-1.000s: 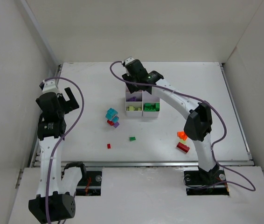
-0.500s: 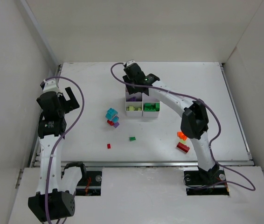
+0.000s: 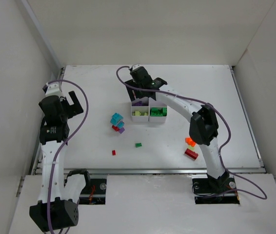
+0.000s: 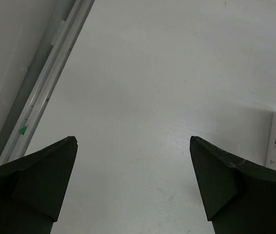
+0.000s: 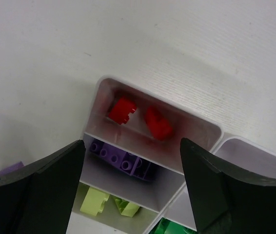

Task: Sort the legos into containers by color

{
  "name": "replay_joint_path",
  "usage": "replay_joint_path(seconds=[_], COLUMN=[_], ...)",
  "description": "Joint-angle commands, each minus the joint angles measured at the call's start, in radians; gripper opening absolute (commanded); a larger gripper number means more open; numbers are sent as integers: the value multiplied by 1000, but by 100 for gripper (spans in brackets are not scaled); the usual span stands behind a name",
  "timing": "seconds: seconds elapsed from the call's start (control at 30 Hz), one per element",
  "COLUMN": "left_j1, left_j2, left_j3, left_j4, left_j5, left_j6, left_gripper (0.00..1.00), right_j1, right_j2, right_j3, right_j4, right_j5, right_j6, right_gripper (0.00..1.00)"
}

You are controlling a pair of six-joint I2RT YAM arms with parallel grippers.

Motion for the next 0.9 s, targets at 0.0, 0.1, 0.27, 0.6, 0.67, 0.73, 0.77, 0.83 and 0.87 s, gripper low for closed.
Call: replay_joint_path(seconds=[0.0, 0.1, 0.27, 0.6, 0.67, 0.73, 0.77, 0.83, 0.87], left_j1=[6, -4, -60, -93, -128, -156, -156, -156, -156], left_j2=[-6, -6, -6, 25, 40, 13, -18, -18, 2], left_j3=[7, 47, 138, 290, 276, 209, 180, 141, 141], left_j4=[31, -18, -188, -811, -811, -811, -811, -811, -811], left_j5=[60, 209, 431, 761, 775, 754, 724, 723, 732], left_j6=[53, 145, 640, 1835, 1939, 2250, 2377, 2604, 2625], left_gripper=[100, 100, 94, 72, 71, 75, 75, 76, 77], right_j1=[-2, -2, -2, -2, -2, -2, -2, -2, -2], right_j2=[-89, -180, -361, -519, -528, -547, -547, -557, -568], right_j3=[-14, -78, -257, -472, -484, -497, -512, -540, -540], right_j4=[32, 81, 166, 222, 232, 232, 232, 232, 232], right_j5=[-54, -91, -102, -108, -108, -108, -108, -108, -99], right_j6=[11, 11, 0, -11, -10, -10, -10, -10, -10], right_gripper=[84, 84, 85, 86, 86, 86, 86, 86, 86])
